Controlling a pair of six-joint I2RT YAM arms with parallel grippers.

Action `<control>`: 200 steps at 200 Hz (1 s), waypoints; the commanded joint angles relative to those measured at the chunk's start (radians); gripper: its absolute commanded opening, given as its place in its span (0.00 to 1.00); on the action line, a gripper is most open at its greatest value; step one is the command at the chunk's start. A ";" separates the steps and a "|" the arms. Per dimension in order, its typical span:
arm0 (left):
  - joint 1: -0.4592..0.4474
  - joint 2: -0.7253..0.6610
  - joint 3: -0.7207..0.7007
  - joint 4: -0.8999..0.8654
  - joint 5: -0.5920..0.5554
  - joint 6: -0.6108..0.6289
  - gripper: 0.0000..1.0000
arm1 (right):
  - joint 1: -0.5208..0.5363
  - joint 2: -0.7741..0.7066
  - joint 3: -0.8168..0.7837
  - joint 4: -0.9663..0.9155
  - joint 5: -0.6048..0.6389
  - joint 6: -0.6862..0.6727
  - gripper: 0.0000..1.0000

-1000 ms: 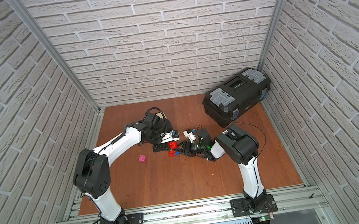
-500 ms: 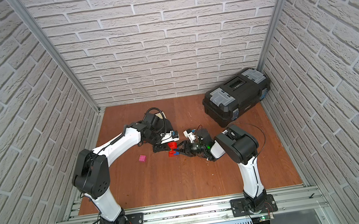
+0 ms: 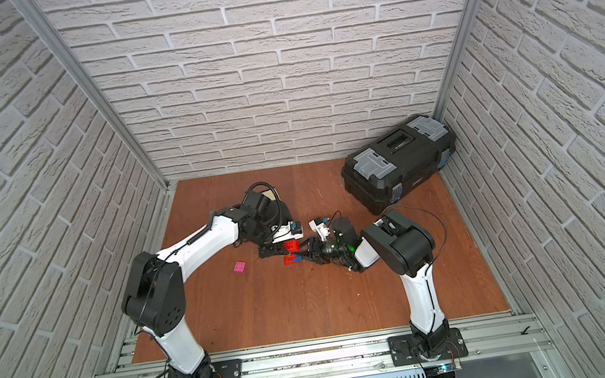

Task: Assemble the letter s with lego
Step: Assemble the lego brick with the lego brick.

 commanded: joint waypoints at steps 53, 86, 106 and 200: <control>-0.010 0.027 -0.069 -0.045 -0.108 0.020 0.30 | -0.018 0.050 -0.047 -0.096 0.055 -0.001 0.57; -0.010 0.050 -0.062 -0.023 -0.101 0.016 0.30 | -0.018 0.053 -0.046 -0.091 0.050 0.002 0.56; -0.004 0.048 -0.059 -0.008 -0.089 0.010 0.32 | -0.018 0.052 -0.044 -0.089 0.045 0.004 0.56; 0.003 0.054 -0.036 -0.001 -0.061 0.002 0.35 | -0.018 0.067 -0.040 -0.046 0.037 0.036 0.59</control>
